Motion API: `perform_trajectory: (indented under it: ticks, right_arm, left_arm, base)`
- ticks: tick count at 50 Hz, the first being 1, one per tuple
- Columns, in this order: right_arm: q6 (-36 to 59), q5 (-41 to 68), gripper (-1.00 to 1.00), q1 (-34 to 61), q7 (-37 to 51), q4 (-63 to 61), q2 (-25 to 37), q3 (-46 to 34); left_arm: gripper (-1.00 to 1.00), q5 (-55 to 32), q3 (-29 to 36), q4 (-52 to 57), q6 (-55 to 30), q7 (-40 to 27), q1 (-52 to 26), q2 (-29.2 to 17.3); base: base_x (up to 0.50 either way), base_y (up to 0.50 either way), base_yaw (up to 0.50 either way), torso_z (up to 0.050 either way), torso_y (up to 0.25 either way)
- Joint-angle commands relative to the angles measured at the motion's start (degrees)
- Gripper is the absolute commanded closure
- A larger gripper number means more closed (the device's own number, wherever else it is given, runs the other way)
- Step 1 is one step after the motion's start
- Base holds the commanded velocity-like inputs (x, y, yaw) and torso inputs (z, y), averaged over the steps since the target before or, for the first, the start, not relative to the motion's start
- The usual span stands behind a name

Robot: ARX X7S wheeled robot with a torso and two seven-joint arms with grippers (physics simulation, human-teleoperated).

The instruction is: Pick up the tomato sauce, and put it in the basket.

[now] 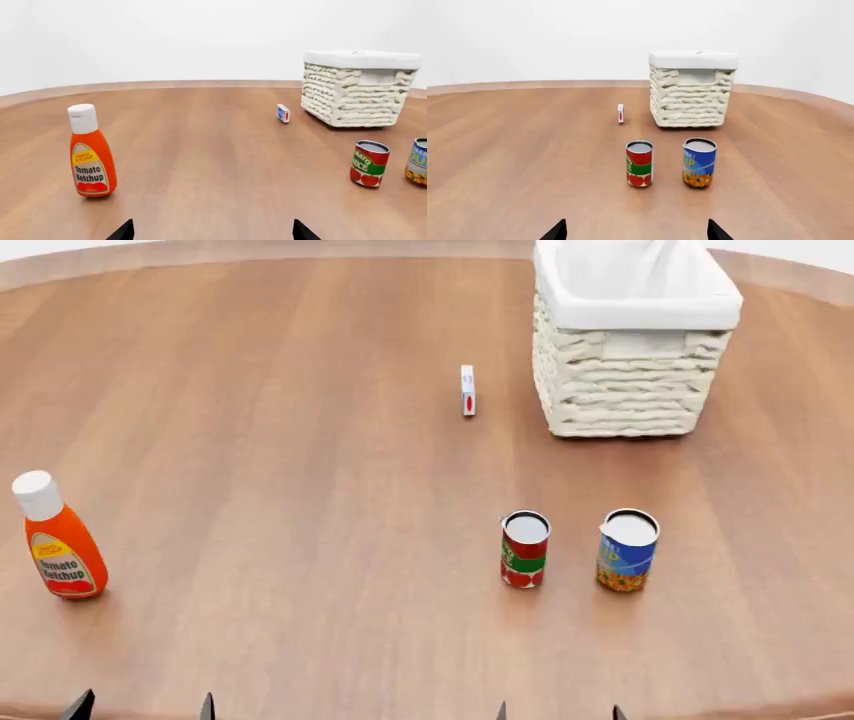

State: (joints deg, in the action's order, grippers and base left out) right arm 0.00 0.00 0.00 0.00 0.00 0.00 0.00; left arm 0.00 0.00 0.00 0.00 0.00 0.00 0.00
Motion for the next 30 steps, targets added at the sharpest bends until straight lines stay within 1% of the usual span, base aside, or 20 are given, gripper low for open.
perform_trajectory:
  ticks: [1, 12, 15, 16, 17, 18, 20, 25, 27, 30]
  right_arm:
    - [0.2, 0.8, -1.0, 0.2, 1.0, 0.0, 0.8, -1.0]
    - [0.4, 2.2, -1.0, 0.4, 3.1, -0.1, 2.5, -3.3]
    - [1.0, 2.6, -1.0, 0.1, 3.6, -1.5, 2.8, -3.8]
    - [0.8, 2.6, -1.0, 0.0, 3.8, -2.0, 2.9, -3.9]
    - [0.6, 1.0, -1.0, -0.1, 4.6, -3.0, 3.3, -4.5]
    - [0.7, 0.2, -1.0, -0.3, 5.1, -3.5, 3.5, -4.8]
    - [1.1, -1.7, -1.0, -1.5, 6.1, -8.8, 4.1, -5.6]
    - [3.2, -3.1, -1.0, -3.5, 6.9, -19.0, 4.9, -6.3]
    - [3.1, -4.5, -1.0, -4.0, 7.6, -20.8, 5.2, -6.9]
    - [3.1, -3.7, -1.0, -4.9, 7.8, -24.1, 5.2, -6.8]
  left_arm:
    - [-1.0, -0.7, 0.9, 0.1, -0.3, -0.9, -0.2, -0.7]
    - [-1.0, -2.6, 3.2, -0.5, 0.3, -2.8, 0.0, -2.7]
    - [-1.0, -2.9, 3.6, 1.0, -0.4, -3.2, 0.3, -3.0]
    - [-1.0, -2.8, 3.8, 2.2, -0.9, -3.4, 0.6, -3.2]
    - [-1.0, -2.6, 4.4, 7.8, -2.4, -3.2, 1.9, -3.8]
    - [-1.0, -2.2, 4.7, 10.0, -3.2, -3.5, 2.4, -4.0]
    - [-1.0, -1.1, 5.2, 16.2, -4.6, -3.9, 3.1, -4.7]
    - [-1.0, -2.4, 5.2, 23.9, -7.3, -3.9, 4.1, -5.5]
    - [-1.0, -2.0, 5.5, 25.8, -7.3, -4.2, 4.5, -5.9]
    - [-1.0, -0.9, 6.3, 28.6, -7.8, -4.6, 5.0, -6.4]
  base:
    - [0.0, 0.0, 0.0, 0.0, 0.0]
    - [0.0, 0.0, 0.0, 0.0, 0.0]
    - [0.0, 0.0, 0.0, 0.0, 0.0]
    - [0.0, 0.0, 0.0, 0.0, 0.0]
    - [0.0, 0.0, 0.0, 0.0, 0.0]
    - [0.0, 0.0, 0.0, 0.0, 0.0]
    - [0.0, 0.0, 0.0, 0.0, 0.0]
    - [0.0, 0.0, 0.0, 0.0, 0.0]
    - [0.0, 0.0, 0.0, 0.0, 0.0]
    - [0.0, 0.0, 0.0, 0.0, 0.0]
